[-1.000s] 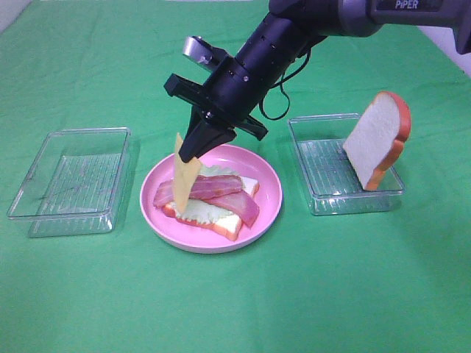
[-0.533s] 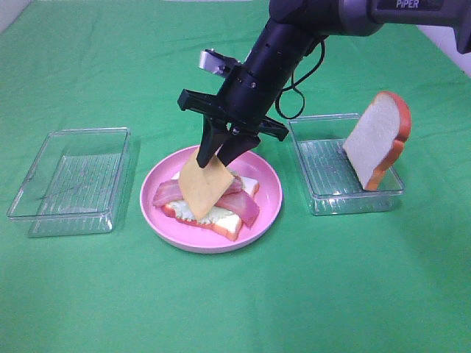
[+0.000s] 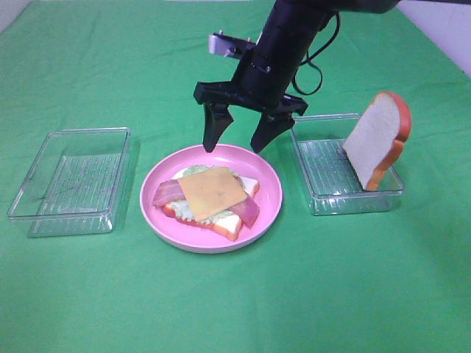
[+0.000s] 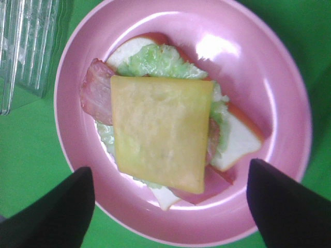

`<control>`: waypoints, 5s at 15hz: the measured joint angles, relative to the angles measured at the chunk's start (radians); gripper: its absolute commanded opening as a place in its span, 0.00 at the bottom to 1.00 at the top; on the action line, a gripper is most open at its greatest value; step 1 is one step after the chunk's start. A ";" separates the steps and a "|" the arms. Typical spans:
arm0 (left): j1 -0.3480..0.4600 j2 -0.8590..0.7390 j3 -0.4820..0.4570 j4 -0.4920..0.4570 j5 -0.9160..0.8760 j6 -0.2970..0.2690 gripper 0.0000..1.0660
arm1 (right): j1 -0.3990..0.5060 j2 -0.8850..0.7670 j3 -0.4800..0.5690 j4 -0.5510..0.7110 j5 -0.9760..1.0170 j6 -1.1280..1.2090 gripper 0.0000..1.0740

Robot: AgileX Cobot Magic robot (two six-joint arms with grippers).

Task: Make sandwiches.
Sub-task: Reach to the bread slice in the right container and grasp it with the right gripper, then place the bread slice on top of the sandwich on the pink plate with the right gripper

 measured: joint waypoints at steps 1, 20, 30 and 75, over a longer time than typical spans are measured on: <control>0.000 0.000 0.000 0.000 0.000 0.000 0.56 | 0.000 -0.036 0.000 -0.052 0.003 0.015 0.71; 0.000 0.000 0.000 0.000 0.000 0.000 0.56 | -0.370 -0.248 0.131 -0.314 0.079 0.111 0.71; 0.000 0.000 0.000 0.000 0.000 0.000 0.56 | -0.371 -0.115 0.136 -0.271 0.073 0.079 0.13; 0.000 0.000 0.000 0.000 0.000 0.000 0.56 | -0.140 -0.128 0.592 0.782 -0.268 -0.383 0.61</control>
